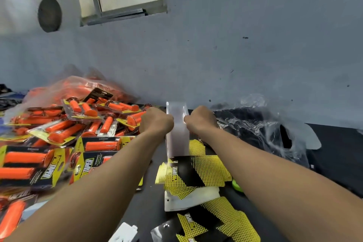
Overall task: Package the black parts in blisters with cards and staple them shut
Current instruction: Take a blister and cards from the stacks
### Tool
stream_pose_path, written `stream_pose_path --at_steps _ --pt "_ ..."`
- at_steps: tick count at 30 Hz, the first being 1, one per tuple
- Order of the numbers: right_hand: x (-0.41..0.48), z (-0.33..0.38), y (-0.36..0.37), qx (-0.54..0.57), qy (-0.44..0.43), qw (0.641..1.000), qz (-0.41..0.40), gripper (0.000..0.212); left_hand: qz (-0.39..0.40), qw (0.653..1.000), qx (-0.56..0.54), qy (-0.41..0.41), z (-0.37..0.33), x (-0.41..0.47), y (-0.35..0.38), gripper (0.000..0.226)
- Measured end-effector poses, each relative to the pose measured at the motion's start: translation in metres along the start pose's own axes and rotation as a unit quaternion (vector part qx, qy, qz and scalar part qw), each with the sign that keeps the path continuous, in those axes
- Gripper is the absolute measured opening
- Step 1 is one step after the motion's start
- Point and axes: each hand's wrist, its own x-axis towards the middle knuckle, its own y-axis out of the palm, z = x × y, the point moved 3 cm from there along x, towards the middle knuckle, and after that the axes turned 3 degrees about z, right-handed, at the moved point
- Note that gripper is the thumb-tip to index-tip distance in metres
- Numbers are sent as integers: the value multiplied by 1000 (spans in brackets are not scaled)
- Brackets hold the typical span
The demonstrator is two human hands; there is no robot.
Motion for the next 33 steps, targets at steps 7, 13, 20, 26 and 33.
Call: stream_pose_path --at_steps 7,13,20,26,33 --pt "-26 29 -18 -217 -176 954 -109 9 -16 999 -32 20 -9 -6 -7 10" --pt "-32 26 -33 -246 -239 927 -151 18 29 998 -21 48 -14 -12 -7 21" --pt "-22 29 -34 -223 -194 950 -95 21 28 999 2 43 -1 -20 -2 16" --pt "-33 18 -49 28 -158 979 -126 42 -89 988 -118 33 1 -19 -33 55" --pt "-52 5 -62 285 -21 957 51 23 -12 965 -245 92 -21 -37 -38 66"
